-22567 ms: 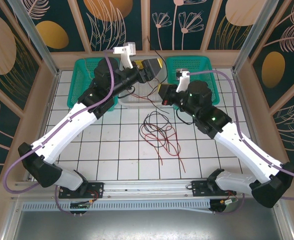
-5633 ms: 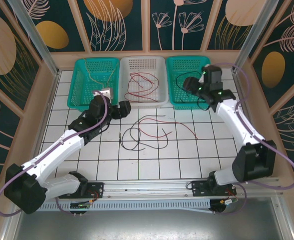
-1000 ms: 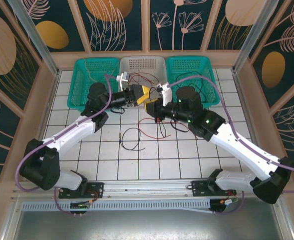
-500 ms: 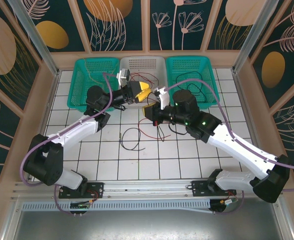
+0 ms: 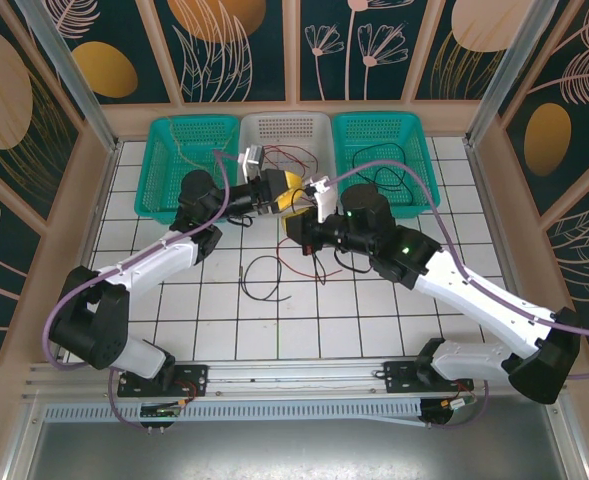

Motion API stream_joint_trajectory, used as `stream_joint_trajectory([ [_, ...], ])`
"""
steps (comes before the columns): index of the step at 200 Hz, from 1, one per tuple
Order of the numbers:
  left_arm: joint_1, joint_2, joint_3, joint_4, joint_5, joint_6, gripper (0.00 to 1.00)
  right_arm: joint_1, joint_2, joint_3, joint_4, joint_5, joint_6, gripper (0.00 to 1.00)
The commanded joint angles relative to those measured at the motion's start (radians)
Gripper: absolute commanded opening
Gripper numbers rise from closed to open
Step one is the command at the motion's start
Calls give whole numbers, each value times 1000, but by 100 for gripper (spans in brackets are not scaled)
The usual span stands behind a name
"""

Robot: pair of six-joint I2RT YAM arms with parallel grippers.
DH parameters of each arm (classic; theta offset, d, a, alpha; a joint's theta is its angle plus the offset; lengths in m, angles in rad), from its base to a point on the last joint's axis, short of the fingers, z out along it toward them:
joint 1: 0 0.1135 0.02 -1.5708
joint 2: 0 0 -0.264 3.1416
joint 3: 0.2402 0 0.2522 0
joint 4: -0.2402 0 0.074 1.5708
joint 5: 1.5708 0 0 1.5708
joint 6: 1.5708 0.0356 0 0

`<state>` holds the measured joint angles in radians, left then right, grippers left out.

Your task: Untangle the cables

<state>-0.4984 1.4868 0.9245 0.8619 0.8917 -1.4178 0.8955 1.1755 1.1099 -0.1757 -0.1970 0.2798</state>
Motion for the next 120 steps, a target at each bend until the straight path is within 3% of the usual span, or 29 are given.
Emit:
stream_joint_trajectory([
  [1,-2,-45,-20,-114,41,100,66,31,8,26,-35,120,-52,0],
  [38,-2,-48,-45,33,78,-8,61,70,43,36,-48,149,-74,0],
  [91,-2,-28,-28,142,81,-76,22,92,58,14,-27,152,-53,0],
  [120,-2,-26,-27,163,79,-81,19,91,40,-2,-8,151,-36,0],
])
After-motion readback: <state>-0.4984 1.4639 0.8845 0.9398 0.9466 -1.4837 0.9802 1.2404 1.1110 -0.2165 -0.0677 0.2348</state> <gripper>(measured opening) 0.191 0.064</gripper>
